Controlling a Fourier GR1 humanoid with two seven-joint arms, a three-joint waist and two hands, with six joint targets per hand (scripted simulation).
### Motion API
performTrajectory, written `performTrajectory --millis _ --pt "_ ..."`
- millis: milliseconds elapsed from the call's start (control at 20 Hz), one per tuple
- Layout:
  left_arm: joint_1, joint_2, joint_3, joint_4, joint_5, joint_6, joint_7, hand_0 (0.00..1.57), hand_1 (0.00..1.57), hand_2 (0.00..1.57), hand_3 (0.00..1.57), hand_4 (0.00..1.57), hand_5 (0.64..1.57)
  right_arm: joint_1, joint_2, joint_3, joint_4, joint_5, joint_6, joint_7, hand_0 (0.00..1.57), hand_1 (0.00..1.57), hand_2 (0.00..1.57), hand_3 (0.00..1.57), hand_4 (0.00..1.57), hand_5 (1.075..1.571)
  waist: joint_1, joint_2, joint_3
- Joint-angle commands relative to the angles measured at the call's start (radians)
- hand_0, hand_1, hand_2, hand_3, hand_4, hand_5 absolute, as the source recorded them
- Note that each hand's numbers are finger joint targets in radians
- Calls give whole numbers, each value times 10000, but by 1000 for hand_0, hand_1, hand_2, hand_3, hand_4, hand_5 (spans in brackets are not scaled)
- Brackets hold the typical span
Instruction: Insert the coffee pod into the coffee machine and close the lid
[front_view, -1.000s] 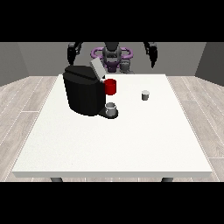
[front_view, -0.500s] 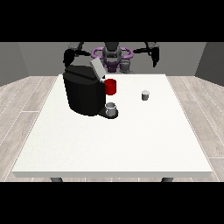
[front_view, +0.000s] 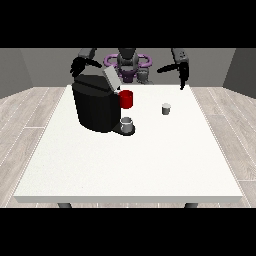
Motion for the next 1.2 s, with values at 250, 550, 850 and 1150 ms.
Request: performTrajectory --millis 250,550,850,1150 --pt "-1544 597 557 2694 -423 -16 50 0 0 0 0 0 1571 -148 -207 406 -409 -320 462 179 0 0 0 0 283 1571 -870 747 -2" --pt "-2146 701 419 4100 -1164 270 -941 0 0 0 0 0 1571 -833 218 859 45 302 -688 -11 0 0 0 0 352 1571 -513 1462 -3" --pt "-2511 890 -209 4660 -2063 85 -796 0 0 113 0 0 1571 -1535 122 248 761 326 -760 851 0 0 0 0 371 1571 -161 1126 -1" --pt "-2943 693 -541 4835 -2625 248 -222 446 446 606 295 0 1571 -1992 -351 -614 2197 114 -640 427 0 0 0 0 424 1571 197 984 3"
